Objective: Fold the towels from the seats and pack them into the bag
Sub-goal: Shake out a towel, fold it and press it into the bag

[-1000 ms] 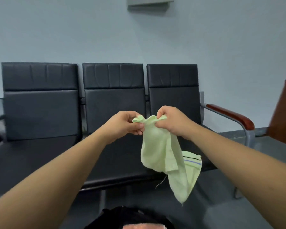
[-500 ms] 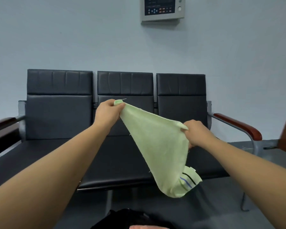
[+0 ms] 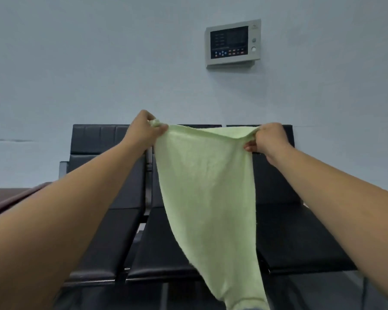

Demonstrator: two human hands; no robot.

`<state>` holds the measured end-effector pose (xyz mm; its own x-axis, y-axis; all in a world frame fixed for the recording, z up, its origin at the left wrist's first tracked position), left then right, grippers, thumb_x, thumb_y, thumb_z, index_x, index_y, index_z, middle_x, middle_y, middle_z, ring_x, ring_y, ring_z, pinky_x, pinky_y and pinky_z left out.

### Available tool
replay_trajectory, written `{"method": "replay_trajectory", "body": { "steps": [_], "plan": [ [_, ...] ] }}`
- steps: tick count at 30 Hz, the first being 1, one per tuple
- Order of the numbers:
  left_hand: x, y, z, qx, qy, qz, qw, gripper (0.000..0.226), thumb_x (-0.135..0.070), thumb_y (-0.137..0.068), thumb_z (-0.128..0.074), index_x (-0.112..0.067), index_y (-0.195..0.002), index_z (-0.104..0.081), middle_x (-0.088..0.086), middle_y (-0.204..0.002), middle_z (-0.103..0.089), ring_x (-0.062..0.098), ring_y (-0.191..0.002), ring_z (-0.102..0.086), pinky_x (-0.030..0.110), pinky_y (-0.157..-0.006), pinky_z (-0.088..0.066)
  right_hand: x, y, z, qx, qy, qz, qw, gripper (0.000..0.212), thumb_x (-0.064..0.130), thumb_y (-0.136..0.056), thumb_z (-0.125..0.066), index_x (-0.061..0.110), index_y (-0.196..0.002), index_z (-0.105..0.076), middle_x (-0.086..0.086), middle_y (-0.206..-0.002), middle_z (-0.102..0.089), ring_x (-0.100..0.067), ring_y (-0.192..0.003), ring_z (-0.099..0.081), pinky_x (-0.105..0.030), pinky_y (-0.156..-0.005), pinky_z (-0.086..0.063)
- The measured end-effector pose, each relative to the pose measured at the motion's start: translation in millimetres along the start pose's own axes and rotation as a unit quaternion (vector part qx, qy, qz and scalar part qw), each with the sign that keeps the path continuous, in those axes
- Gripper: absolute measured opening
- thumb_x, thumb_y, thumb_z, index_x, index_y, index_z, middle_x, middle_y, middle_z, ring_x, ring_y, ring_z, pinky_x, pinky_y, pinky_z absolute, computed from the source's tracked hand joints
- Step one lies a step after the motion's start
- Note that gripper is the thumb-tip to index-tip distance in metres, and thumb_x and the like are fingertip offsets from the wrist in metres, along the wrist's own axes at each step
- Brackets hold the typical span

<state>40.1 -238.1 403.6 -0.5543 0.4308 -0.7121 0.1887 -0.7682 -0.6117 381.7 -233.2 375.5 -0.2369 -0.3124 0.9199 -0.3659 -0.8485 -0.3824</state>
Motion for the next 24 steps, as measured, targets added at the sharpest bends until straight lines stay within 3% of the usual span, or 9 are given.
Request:
{"method": "replay_trajectory", "body": {
  "steps": [3, 6, 9, 11, 14, 17, 20, 22, 24],
  "plan": [
    [-1, 6, -4, 0.071, -0.074, -0.044, 0.994, 0.018, -0.030, -0.095, -0.069, -0.017, -0.108, -0.068, 0.002, -0.094, -0.065, 0.018, -0.075, -0.065, 0.030, -0.069, -0.058, -6, 7, 0, 0.036, 0.031, -0.001, 0.999, 0.032, -0.011, -0.098, -0.041, 0.002, -0.108, -0.069, -0.017, -0.096, -0.065, -0.021, -0.061, -0.065, -0.024, -0.050, -0.056],
    [8, 11, -7, 0.099, -0.129, -0.051, 0.985, 0.017, -0.030, -0.096, -0.067, -0.014, -0.095, -0.071, 0.002, -0.086, -0.069, 0.016, -0.068, -0.067, 0.021, -0.059, -0.054, -30, 21, -16, 0.191, 0.030, -0.031, 0.981, 0.019, -0.009, -0.094, -0.060, 0.000, -0.106, -0.072, -0.020, -0.107, -0.069, -0.025, -0.085, -0.070, -0.025, -0.064, -0.060],
    [17, 12, -8, 0.121, -0.246, -0.062, 0.960, 0.015, -0.034, -0.096, -0.064, -0.020, -0.091, -0.067, -0.001, -0.085, -0.062, 0.018, -0.077, -0.060, 0.027, -0.066, -0.042, -48, 37, -27, 0.314, 0.026, -0.056, 0.947, 0.019, 0.008, -0.090, -0.073, 0.003, -0.108, -0.073, -0.009, -0.088, -0.071, -0.017, -0.068, -0.062, -0.024, -0.057, -0.053],
    [27, 17, -18, 0.188, -0.321, -0.067, 0.926, 0.016, -0.036, -0.096, -0.063, -0.023, -0.088, -0.066, 0.000, -0.087, -0.061, 0.019, -0.084, -0.057, 0.032, -0.071, -0.043, -54, 33, -22, 0.291, -0.026, -0.075, 0.953, 0.019, 0.016, -0.094, -0.070, 0.004, -0.108, -0.071, -0.006, -0.077, -0.067, -0.013, -0.055, -0.052, -0.022, -0.048, -0.046],
    [47, 35, -37, 0.313, -0.380, -0.056, 0.869, 0.026, -0.044, -0.094, -0.065, -0.021, -0.082, -0.064, -0.001, -0.082, -0.061, 0.019, -0.080, -0.057, 0.034, -0.072, -0.044, -69, 13, -2, 0.180, -0.021, -0.090, 0.979, 0.020, 0.021, -0.096, -0.069, 0.005, -0.109, -0.071, -0.008, -0.084, -0.068, -0.011, -0.052, -0.052, -0.023, -0.048, -0.046],
    [53, 39, -42, 0.328, -0.367, -0.047, 0.869, 0.040, -0.051, -0.095, -0.061, -0.012, -0.087, -0.065, 0.005, -0.087, -0.063, 0.025, -0.082, -0.059, 0.033, -0.070, -0.041, -87, 0, 12, 0.080, 0.009, -0.103, 0.991, 0.025, 0.021, -0.096, -0.070, 0.005, -0.114, -0.069, -0.013, -0.098, -0.070, -0.011, -0.053, -0.055, -0.023, -0.045, -0.046],
    [54, 42, -43, 0.327, -0.377, -0.049, 0.865, 0.043, -0.048, -0.097, -0.059, -0.013, -0.073, -0.055, 0.002, -0.073, -0.054, 0.017, -0.066, -0.052, 0.029, -0.061, -0.037, -101, -2, 16, 0.033, -0.056, -0.144, 0.987, 0.034, 0.015, -0.094, -0.072, 0.001, -0.123, -0.061, -0.012, -0.093, -0.064, -0.012, -0.057, -0.056, -0.020, -0.041, -0.047],
    [52, 41, -45, 0.318, -0.385, -0.053, 0.865, 0.044, -0.046, -0.099, -0.057, -0.015, -0.069, -0.049, -0.001, -0.068, -0.048, 0.014, -0.061, -0.046, 0.029, -0.058, -0.033, -105, 1, 19, 0.039, -0.065, -0.153, 0.985, 0.029, 0.013, -0.092, -0.074, 0.005, -0.118, -0.063, -0.009, -0.087, -0.063, -0.011, -0.057, -0.053, -0.019, -0.043, -0.047],
    [48, 37, -45, 0.289, -0.350, -0.054, 0.889, 0.046, -0.046, -0.100, -0.056, -0.013, -0.068, -0.047, -0.001, -0.066, -0.044, 0.015, -0.060, -0.041, 0.029, -0.057, -0.030, -105, 5, 16, 0.088, -0.032, -0.141, 0.986, 0.018, 0.016, -0.091, -0.075, 0.010, -0.107, -0.068, -0.006, -0.083, -0.065, -0.009, -0.053, -0.047, -0.022, -0.047, -0.044]
  ]
}}
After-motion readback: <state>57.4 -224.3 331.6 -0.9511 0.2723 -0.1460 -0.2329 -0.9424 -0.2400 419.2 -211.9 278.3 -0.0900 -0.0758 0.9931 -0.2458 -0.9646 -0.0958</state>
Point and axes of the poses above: each hand's wrist, its own y-axis away from the middle knuckle, its own z-axis out of the back of the hand, x = y × z, the point moved 9 cm from there along -y, towards the middle knuckle
